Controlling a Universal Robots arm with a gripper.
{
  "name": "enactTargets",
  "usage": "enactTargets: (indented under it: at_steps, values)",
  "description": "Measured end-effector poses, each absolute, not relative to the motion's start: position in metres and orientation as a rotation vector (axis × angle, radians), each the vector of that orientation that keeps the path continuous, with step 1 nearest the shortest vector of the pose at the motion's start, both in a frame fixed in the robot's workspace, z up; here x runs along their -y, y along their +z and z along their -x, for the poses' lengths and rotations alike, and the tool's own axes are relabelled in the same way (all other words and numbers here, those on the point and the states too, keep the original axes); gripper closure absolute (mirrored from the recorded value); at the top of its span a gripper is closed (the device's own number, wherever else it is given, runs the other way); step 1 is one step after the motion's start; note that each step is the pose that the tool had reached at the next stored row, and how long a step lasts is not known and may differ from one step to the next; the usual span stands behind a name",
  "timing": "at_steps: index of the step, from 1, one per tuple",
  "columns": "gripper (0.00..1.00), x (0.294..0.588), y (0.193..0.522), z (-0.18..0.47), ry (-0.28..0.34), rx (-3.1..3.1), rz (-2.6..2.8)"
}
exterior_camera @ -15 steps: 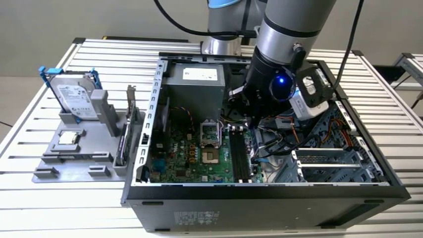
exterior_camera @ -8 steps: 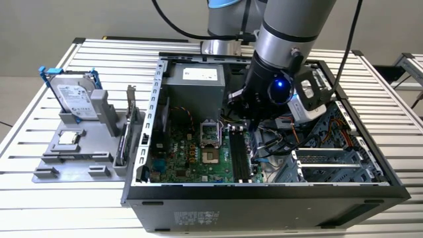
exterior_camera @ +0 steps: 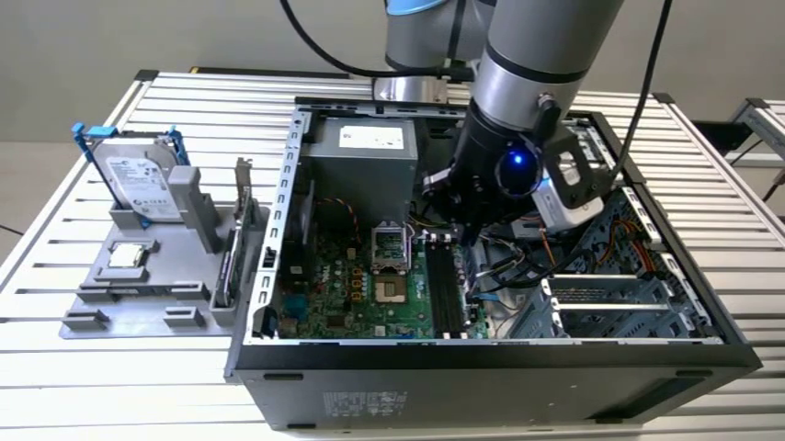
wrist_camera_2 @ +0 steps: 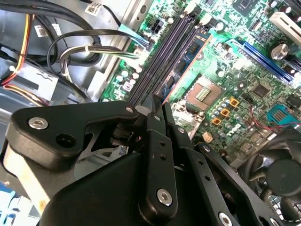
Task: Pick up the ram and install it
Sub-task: 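Insert the ram into the slot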
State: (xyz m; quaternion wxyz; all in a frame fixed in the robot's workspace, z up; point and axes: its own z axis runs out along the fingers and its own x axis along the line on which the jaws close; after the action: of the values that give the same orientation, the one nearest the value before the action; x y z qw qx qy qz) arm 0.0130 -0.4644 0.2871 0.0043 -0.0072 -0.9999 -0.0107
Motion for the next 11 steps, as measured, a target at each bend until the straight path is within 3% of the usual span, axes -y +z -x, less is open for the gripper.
enactTargets:
  at_steps: [11]
  values:
    - [1.0,0.464,0.275,-0.013,-0.018,3.133,0.035]
